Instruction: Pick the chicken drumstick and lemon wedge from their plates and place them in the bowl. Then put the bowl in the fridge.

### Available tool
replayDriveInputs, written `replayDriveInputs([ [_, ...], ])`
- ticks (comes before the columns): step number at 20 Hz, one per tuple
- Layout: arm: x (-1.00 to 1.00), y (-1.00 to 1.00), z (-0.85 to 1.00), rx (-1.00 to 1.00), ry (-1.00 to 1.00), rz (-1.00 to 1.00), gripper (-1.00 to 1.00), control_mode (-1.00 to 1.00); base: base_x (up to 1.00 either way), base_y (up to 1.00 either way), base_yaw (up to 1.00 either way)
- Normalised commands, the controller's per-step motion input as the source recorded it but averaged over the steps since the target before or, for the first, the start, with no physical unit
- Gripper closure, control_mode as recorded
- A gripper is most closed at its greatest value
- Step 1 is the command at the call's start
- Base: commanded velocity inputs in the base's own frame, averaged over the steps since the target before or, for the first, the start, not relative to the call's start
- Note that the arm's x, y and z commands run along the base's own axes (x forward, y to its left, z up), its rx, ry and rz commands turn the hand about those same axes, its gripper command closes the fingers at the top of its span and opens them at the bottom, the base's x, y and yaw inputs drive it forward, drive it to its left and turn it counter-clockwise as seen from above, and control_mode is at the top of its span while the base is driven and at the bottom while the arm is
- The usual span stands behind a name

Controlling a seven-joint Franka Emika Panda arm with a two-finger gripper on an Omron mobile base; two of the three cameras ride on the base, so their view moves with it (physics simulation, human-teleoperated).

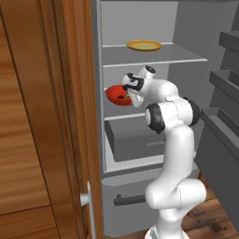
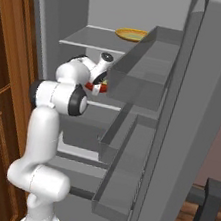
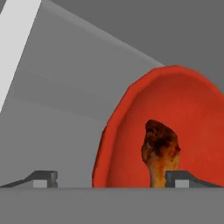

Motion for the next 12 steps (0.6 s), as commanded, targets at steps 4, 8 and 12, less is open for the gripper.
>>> replayDriveInputs([
  [4, -0.4, 0.0, 0.02, 0.0, -0.05, 0.0, -1.0, -1.0, 0.0, 0.0, 0.0],
  [8, -0.58, 0.01, -0.03, 0.0, -0.12, 0.0, -1.0, -1.0, 0.0, 0.0, 0.0],
  [12, -0.56, 0.01, 0.05, 0.0, -0.19, 0.0, -1.0, -1.0, 0.0, 0.0, 0.0],
])
